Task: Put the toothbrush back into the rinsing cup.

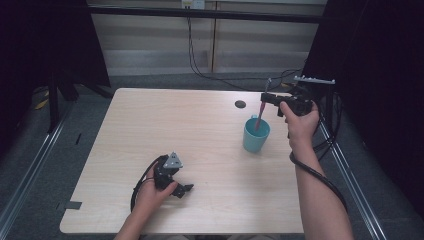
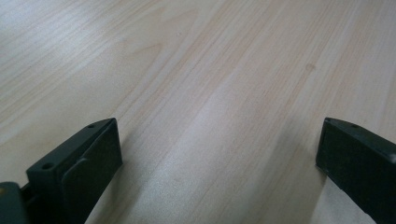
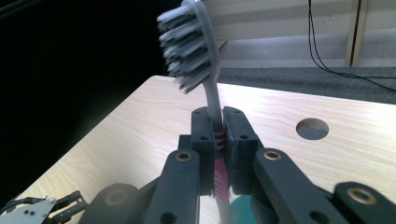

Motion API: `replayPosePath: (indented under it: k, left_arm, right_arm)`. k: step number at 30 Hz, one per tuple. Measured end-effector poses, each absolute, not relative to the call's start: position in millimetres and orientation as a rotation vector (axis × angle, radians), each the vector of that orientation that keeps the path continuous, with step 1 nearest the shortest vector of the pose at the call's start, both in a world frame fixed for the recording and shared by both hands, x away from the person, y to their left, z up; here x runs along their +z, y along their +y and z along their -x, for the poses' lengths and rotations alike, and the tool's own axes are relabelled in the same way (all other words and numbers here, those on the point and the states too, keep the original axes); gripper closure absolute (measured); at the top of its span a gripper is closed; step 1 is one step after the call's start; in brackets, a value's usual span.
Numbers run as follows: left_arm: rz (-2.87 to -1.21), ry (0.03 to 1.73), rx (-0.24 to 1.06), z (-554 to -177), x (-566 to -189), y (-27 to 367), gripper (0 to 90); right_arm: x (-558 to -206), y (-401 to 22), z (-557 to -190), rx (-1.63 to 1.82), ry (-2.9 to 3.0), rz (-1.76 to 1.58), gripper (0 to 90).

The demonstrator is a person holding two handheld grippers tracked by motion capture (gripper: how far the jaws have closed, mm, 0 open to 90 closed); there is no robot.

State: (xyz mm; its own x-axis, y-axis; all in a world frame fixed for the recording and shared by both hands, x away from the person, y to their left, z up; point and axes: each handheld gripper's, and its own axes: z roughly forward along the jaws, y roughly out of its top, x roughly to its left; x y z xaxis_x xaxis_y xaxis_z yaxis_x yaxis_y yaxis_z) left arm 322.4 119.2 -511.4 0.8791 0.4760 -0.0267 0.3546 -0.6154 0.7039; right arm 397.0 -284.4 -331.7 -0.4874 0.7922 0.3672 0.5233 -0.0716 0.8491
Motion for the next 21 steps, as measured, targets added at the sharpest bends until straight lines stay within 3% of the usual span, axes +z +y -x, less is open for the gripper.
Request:
replayPosePath:
  k: [21]
  left_arm:
    - [-2.296, 0.598, 0.217, -322, -511, 119, 0.0]
  right_arm:
    - [-369, -281, -402, 1.507, 1.951, -1.493, 83.2]
